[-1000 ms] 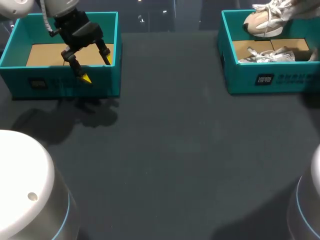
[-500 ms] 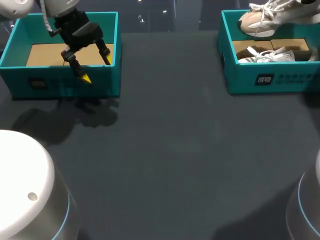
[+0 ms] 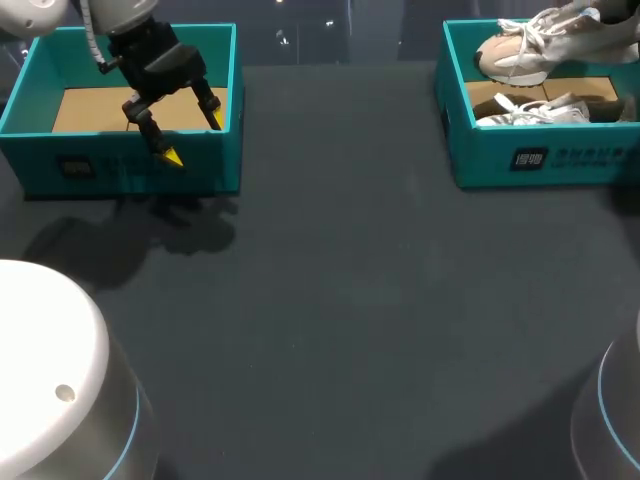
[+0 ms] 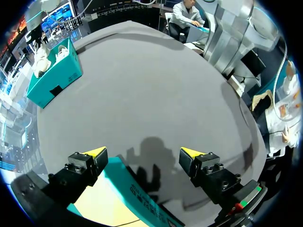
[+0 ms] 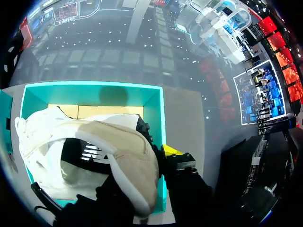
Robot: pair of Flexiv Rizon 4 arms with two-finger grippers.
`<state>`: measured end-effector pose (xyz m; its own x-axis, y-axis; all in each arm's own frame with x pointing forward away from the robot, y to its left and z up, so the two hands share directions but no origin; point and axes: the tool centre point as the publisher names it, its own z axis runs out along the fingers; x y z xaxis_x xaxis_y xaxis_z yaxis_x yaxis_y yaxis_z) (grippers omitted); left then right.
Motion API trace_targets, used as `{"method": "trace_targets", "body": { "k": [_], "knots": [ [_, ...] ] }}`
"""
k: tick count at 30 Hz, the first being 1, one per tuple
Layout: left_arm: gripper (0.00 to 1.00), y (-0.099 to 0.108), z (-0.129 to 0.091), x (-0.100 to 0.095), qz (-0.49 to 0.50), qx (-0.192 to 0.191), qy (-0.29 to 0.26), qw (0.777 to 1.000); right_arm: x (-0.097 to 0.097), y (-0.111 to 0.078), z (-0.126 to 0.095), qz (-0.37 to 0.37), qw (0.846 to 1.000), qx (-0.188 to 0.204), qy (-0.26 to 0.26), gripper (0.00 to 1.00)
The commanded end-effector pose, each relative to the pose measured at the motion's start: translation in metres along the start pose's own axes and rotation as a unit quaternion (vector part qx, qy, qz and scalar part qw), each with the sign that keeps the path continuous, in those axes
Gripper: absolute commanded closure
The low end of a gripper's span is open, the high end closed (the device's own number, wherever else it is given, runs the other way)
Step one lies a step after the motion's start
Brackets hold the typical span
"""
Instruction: Take the shoe out of the shoebox, open the shoe tongue, remove and reinsert the insole, then place the shoe into the shoebox
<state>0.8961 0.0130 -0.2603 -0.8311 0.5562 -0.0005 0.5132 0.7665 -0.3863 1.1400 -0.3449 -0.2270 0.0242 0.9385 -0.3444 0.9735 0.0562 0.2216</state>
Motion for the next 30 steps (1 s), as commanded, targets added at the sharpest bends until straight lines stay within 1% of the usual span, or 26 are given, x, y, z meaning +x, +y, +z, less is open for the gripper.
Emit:
{"method": "trace_targets", "body": {
  "k": [1, 10, 16, 21, 24, 30],
  "knots": [
    [0.00, 0.000, -0.001, 0.000, 0.000, -0.001, 0.001, 1.000, 0.007, 0.011, 0.014, 0.007, 1.000, 0.009, -0.006, 1.00],
    [0.00, 0.000, -0.001, 0.000, 0.000, -0.001, 0.001, 1.000, 0.014, 0.021, 0.029, 0.016, 0.999, 0.023, -0.022, 1.00],
    [0.00, 0.000, -0.001, 0.000, 0.000, -0.001, 0.001, 1.000, 0.017, 0.026, 0.036, 0.029, 0.999, 0.026, -0.019, 1.00],
    [0.00, 0.000, -0.001, 0.000, 0.000, -0.001, 0.001, 1.000, 0.025, 0.029, 0.041, 0.030, 0.999, 0.022, -0.014, 1.00],
    [0.00, 0.000, -0.001, 0.000, 0.000, -0.001, 0.001, 1.000, 0.028, 0.031, 0.048, 0.031, 0.999, 0.027, -0.010, 1.00],
    [0.00, 0.000, -0.001, 0.000, 0.000, -0.001, 0.001, 1.000, 0.026, 0.030, 0.067, 0.037, 0.999, 0.040, -0.007, 1.00]
  ]
}}
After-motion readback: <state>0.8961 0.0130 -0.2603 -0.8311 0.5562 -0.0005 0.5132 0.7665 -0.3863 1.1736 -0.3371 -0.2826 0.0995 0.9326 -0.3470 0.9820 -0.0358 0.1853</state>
